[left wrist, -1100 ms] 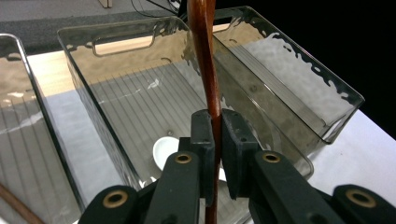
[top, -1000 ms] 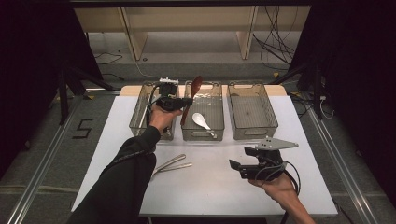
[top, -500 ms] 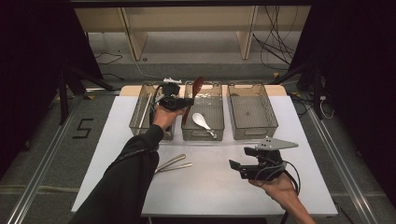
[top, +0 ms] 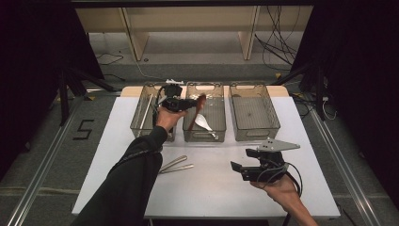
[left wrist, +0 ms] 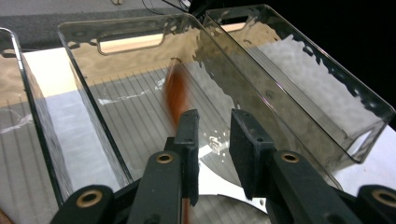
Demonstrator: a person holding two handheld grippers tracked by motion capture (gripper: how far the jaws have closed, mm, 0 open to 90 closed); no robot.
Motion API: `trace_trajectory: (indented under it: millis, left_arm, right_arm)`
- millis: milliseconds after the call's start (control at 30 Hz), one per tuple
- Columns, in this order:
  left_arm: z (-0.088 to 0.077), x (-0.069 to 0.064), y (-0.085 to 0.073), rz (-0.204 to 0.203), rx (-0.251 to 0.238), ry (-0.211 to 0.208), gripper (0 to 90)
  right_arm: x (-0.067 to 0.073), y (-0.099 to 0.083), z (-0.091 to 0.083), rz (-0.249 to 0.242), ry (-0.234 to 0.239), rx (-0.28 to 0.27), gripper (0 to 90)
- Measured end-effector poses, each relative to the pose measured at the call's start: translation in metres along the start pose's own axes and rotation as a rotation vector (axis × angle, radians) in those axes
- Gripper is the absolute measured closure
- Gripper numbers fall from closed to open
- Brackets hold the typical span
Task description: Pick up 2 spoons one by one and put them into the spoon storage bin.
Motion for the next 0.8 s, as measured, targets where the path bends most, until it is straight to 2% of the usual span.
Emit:
trace_trajectory:
  millis: [267,400,500,800]
  left_arm:
    - [-0.021,0.004,0.0,-0.017,0.003,-0.043,59.2]
    - [-0.037,0.007,-0.004,-0.003,0.019,-0.065,50.8]
    - [-0.05,0.009,-0.009,0.031,0.044,-0.089,44.6]
    - [-0.088,0.013,-0.03,0.104,0.05,-0.108,34.3]
  right_arm:
    - [0.0,0.0,0.0,0.002,-0.002,-0.001,26.1]
    - [0.0,0.0,0.0,0.0,-0.004,0.0,26.1]
    - [0.001,0.0,0.0,-0.001,-0.006,0.0,26.2]
    - [0.002,0.001,0.001,-0.001,-0.007,-0.001,26.1]
Point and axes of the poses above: each handheld gripper's, and its own axes: z roughly forward along the jaws, y roughly out of its top, x roughly to its left, the point moved 2 cm from there along z, roughly forward along the jaws, and after that the axes turned 14 degrees about y, right-handed, at the moved point
